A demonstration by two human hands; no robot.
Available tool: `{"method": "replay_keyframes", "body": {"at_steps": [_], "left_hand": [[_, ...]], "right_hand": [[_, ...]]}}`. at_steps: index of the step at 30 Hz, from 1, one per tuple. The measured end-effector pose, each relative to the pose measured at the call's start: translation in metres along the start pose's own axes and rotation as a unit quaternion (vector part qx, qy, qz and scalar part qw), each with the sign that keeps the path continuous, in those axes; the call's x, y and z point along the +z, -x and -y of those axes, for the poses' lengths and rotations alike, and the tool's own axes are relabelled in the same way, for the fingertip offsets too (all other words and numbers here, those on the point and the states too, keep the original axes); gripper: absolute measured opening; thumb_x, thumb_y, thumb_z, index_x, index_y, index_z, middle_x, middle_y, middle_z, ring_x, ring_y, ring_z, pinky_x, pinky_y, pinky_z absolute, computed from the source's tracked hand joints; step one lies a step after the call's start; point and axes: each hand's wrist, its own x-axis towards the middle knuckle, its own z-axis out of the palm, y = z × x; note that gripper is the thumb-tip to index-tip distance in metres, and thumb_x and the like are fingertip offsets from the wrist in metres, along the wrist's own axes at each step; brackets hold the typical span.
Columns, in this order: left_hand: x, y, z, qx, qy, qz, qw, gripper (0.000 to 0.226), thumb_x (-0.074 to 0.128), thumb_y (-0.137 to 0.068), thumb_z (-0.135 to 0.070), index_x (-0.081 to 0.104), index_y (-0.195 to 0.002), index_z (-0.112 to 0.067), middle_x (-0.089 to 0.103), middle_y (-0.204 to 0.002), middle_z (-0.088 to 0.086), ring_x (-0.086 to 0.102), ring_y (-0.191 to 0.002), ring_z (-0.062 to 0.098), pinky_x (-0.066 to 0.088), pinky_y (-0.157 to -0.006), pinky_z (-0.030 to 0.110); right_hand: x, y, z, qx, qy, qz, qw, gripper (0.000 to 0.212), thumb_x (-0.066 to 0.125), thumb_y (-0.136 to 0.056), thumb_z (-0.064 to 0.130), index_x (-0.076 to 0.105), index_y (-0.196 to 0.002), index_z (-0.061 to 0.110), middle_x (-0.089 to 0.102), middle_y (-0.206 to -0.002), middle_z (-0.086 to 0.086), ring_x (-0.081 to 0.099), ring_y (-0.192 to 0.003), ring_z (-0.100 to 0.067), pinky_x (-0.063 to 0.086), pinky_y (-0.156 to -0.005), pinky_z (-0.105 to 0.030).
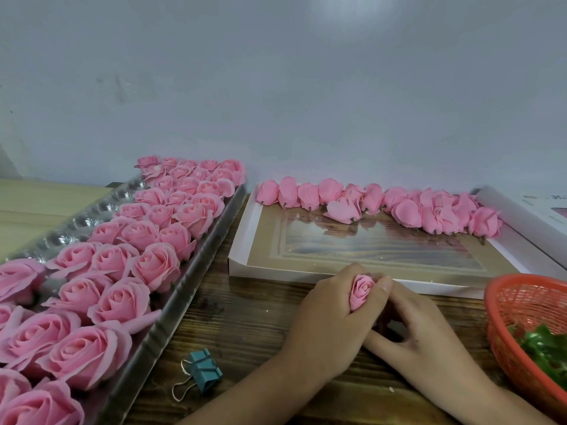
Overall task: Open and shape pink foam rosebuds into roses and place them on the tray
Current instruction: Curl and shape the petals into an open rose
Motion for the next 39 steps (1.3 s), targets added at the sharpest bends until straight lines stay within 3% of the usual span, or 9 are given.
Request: {"method": "replay_keyframes", "body": {"at_steps": [9, 13, 16, 19, 21, 27, 31, 34, 39], "left_hand": [[0.002, -0.002, 0.004, -0.019, 0.065, 0.011, 0.998, 0.030, 0.046, -0.087, -0.053, 0.056, -0.091, -0.025, 0.062, -0.067, -0.008, 0.062, -0.068, 0.011, 0.053, -0.074, 0.040], [0.001, -0.003, 0.006, -0.040, 0.108, 0.016, 0.993, 0.037, 0.043, -0.085, -0.060, 0.053, -0.097, -0.027, 0.063, -0.073, -0.005, 0.060, -0.058, 0.010, 0.048, -0.050, 0.025], [0.001, -0.004, 0.007, -0.048, 0.117, 0.008, 0.992, 0.038, 0.038, -0.084, -0.061, 0.052, -0.096, -0.028, 0.062, -0.074, -0.009, 0.053, -0.045, 0.014, 0.041, -0.043, 0.019], [0.002, -0.005, 0.008, -0.052, 0.133, 0.002, 0.990, 0.028, 0.038, -0.090, -0.054, 0.053, -0.094, -0.031, 0.062, -0.076, -0.011, 0.052, -0.043, 0.014, 0.041, -0.045, 0.019], [0.002, -0.005, 0.008, -0.053, 0.120, -0.002, 0.991, 0.027, 0.038, -0.091, -0.050, 0.053, -0.093, -0.029, 0.061, -0.074, -0.006, 0.053, -0.045, 0.015, 0.041, -0.048, 0.020], [0.002, -0.004, 0.004, -0.010, 0.054, 0.007, 0.998, 0.024, 0.048, -0.089, -0.039, 0.060, -0.105, -0.026, 0.060, -0.066, -0.012, 0.051, -0.049, 0.004, 0.043, -0.056, 0.021], [0.003, -0.001, -0.001, 0.006, 0.042, 0.038, 0.998, 0.028, 0.050, -0.082, -0.025, 0.058, -0.109, -0.025, 0.064, -0.076, -0.001, 0.059, -0.064, 0.016, 0.049, -0.060, 0.030], [0.005, -0.001, 0.002, 0.004, -0.001, 0.032, 0.999, 0.032, 0.054, -0.077, -0.024, 0.057, -0.109, -0.024, 0.060, -0.070, -0.012, 0.055, -0.060, 0.001, 0.042, -0.058, 0.014], [0.007, -0.004, 0.010, -0.023, -0.044, 0.020, 0.999, 0.026, 0.061, -0.075, -0.028, 0.054, -0.101, -0.025, 0.064, -0.086, -0.009, 0.061, -0.077, 0.006, 0.054, -0.072, 0.035]], "right_hand": [[0.001, -0.003, -0.004, 0.014, -0.071, -0.017, 0.997, 0.023, 0.067, -0.080, 0.022, 0.066, -0.100, 0.033, 0.056, -0.081, -0.003, 0.053, -0.068, -0.019, 0.048, -0.064, -0.049], [0.005, -0.001, -0.004, 0.049, -0.158, -0.041, 0.985, 0.025, 0.068, -0.084, 0.038, 0.067, -0.108, 0.028, 0.064, -0.078, -0.014, 0.059, -0.069, -0.037, 0.049, -0.069, -0.057], [0.005, -0.001, -0.006, 0.084, -0.196, -0.056, 0.975, 0.034, 0.066, -0.076, 0.038, 0.066, -0.104, 0.019, 0.065, -0.076, -0.018, 0.062, -0.072, -0.037, 0.049, -0.073, -0.048], [0.004, -0.001, -0.012, 0.094, -0.225, -0.069, 0.967, 0.013, 0.066, -0.087, 0.011, 0.065, -0.100, 0.014, 0.065, -0.078, -0.012, 0.057, -0.067, -0.012, 0.047, -0.066, -0.022], [0.004, -0.001, -0.016, 0.105, -0.234, -0.074, 0.964, 0.015, 0.062, -0.089, -0.001, 0.064, -0.098, 0.010, 0.063, -0.076, -0.004, 0.053, -0.066, -0.003, 0.042, -0.065, -0.014], [0.002, -0.003, -0.011, 0.127, -0.286, -0.110, 0.943, 0.028, 0.063, -0.076, 0.035, 0.069, -0.098, 0.017, 0.062, -0.072, 0.002, 0.052, -0.066, -0.004, 0.043, -0.064, -0.016], [0.002, -0.003, -0.011, 0.145, -0.320, -0.128, 0.928, 0.033, 0.063, -0.075, 0.039, 0.070, -0.096, 0.013, 0.065, -0.086, -0.022, 0.055, -0.079, -0.028, 0.044, -0.078, -0.046], [0.002, -0.004, -0.009, 0.130, -0.312, -0.121, 0.933, 0.028, 0.063, -0.075, 0.037, 0.071, -0.093, 0.017, 0.069, -0.086, -0.017, 0.062, -0.079, -0.019, 0.049, -0.078, -0.034], [0.005, -0.002, -0.011, 0.094, -0.270, -0.115, 0.951, 0.029, 0.064, -0.077, 0.026, 0.066, -0.103, 0.014, 0.071, -0.094, -0.003, 0.066, -0.088, -0.013, 0.051, -0.080, -0.018]]}}
